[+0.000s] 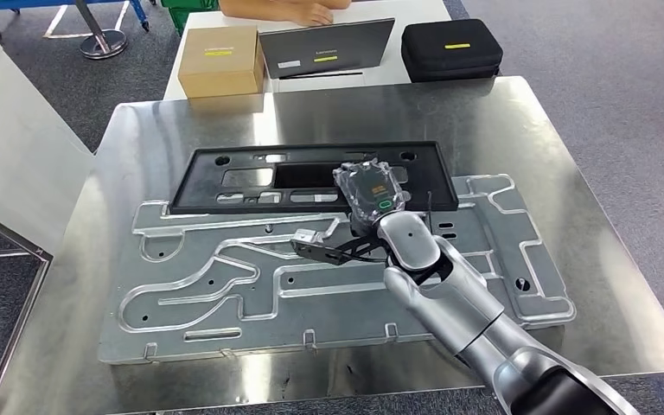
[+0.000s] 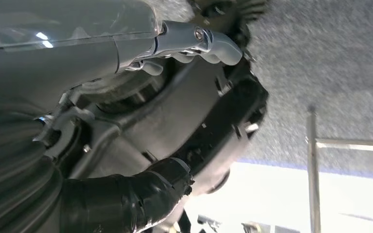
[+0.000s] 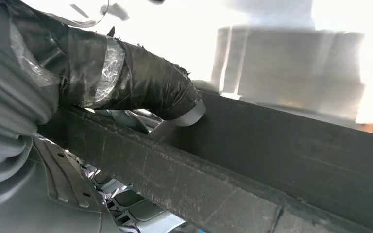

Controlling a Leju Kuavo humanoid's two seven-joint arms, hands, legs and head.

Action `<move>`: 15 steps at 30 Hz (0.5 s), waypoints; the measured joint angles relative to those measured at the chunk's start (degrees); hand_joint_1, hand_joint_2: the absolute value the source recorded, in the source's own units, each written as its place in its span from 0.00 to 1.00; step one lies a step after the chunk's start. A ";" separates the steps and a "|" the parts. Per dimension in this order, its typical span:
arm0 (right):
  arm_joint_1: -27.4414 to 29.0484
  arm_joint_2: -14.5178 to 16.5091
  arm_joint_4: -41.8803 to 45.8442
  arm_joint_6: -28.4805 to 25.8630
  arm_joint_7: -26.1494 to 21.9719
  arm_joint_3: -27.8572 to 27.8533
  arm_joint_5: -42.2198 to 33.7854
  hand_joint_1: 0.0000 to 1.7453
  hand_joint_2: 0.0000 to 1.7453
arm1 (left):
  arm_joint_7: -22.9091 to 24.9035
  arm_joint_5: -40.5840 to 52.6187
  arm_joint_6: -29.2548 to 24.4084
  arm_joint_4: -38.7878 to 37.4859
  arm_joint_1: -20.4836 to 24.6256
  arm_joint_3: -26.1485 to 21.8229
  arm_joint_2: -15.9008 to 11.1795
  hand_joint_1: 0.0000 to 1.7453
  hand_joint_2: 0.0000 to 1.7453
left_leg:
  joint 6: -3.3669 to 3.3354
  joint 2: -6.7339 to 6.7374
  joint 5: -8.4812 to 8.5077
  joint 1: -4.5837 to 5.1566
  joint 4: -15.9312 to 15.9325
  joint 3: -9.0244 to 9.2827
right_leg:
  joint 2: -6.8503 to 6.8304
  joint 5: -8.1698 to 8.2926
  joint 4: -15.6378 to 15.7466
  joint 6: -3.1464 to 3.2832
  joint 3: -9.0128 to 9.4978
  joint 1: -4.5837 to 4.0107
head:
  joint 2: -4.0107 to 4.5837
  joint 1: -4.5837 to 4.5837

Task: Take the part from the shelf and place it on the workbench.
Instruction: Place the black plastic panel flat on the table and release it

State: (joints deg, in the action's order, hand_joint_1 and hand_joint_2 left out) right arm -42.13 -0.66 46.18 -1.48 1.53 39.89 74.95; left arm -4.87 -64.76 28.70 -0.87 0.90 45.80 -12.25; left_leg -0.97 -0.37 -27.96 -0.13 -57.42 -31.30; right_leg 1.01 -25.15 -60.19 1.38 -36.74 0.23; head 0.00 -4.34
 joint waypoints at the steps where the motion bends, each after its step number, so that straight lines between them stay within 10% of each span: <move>1: 0.20 0.42 -0.52 -0.02 -0.31 0.57 -0.15 1.00 1.00 | -0.18 -0.07 0.67 0.00 -0.03 0.02 0.02 0.00 1.00 | 0.00 0.00 0.00 -0.02 0.04 0.03 | -0.01 -0.03 -0.01 0.06 0.02 -0.03 | 0.00 0.00; 5: 1.01 1.85 -2.28 -0.03 -1.87 2.88 -0.98 0.00 0.00 | -0.86 -0.18 2.69 0.00 -0.34 0.19 0.05 0.00 1.00 | 0.09 -0.01 0.05 -0.08 0.12 0.06 | -0.03 -0.01 -0.05 0.15 0.05 -0.14 | 0.00 0.01; 13: 1.67 3.28 -3.58 0.38 -2.95 7.61 -3.39 0.00 0.00 | -1.36 -0.26 3.19 0.00 -0.83 0.30 0.03 0.00 1.00 | 0.86 -0.02 0.11 -0.07 0.06 0.04 | -0.10 0.07 -0.09 0.25 0.16 -0.10 | 0.00 0.01; 15: 1.62 3.35 -3.66 0.53 -2.89 8.50 -4.05 0.00 0.00 | -1.22 -0.47 2.63 0.00 -0.83 0.30 0.03 0.00 0.50 | 0.91 -0.03 0.10 -0.05 -0.03 0.03 | -0.11 0.08 -0.08 0.24 0.22 -0.09 | 0.00 0.02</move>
State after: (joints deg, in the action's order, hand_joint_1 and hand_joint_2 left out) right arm -40.50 2.68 42.52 -0.95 -1.36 48.40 70.90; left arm -6.10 -65.22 31.33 -0.87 0.07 46.10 -12.22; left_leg -0.06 -0.39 -27.86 -0.19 -57.45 -31.27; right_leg 0.90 -25.07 -60.27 1.63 -36.52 0.14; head 0.00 -4.33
